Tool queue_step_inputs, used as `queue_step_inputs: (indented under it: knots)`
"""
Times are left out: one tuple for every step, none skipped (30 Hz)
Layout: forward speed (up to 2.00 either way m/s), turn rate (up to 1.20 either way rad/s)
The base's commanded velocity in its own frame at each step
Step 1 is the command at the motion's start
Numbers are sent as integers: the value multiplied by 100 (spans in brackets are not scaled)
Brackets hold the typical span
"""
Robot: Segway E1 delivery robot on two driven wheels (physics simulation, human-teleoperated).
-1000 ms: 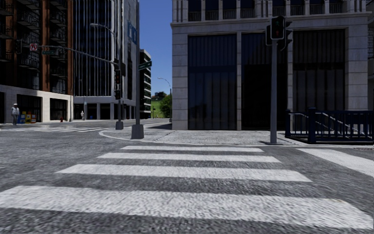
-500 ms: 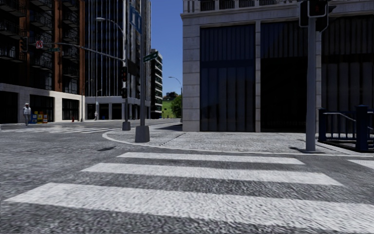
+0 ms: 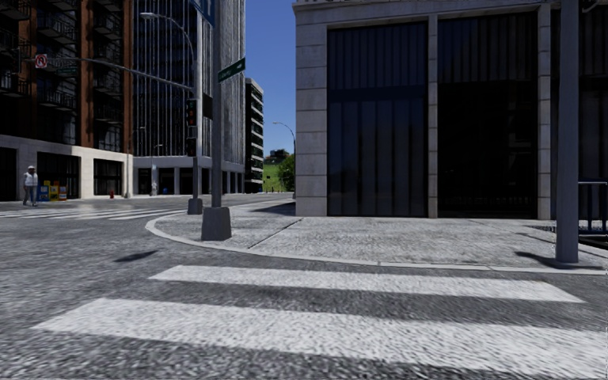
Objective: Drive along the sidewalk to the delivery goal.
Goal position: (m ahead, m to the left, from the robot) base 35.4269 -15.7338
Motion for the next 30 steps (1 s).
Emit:
queue_step_inputs:
  knots:
    - [200, 0]
    - [200, 0]
    - [200, 0]
    - [200, 0]
    - [200, 0]
    - [200, 0]
    - [200, 0]
    - [200, 0]
    - [200, 0]
    - [200, 0]
    - [200, 0]
    - [200, 0]
    - [200, 0]
    - [200, 0]
    - [200, 0]
    - [200, 0]
    - [200, 0]
    - [200, 0]
    - [200, 0]
    - [200, 0]
    - [200, 0]
    - [200, 0]
    - [200, 0]
    - [200, 0]
    - [200, 0]
    - [200, 0]
    - [200, 0]
    - [200, 0]
    - [200, 0]
    - [200, 0]
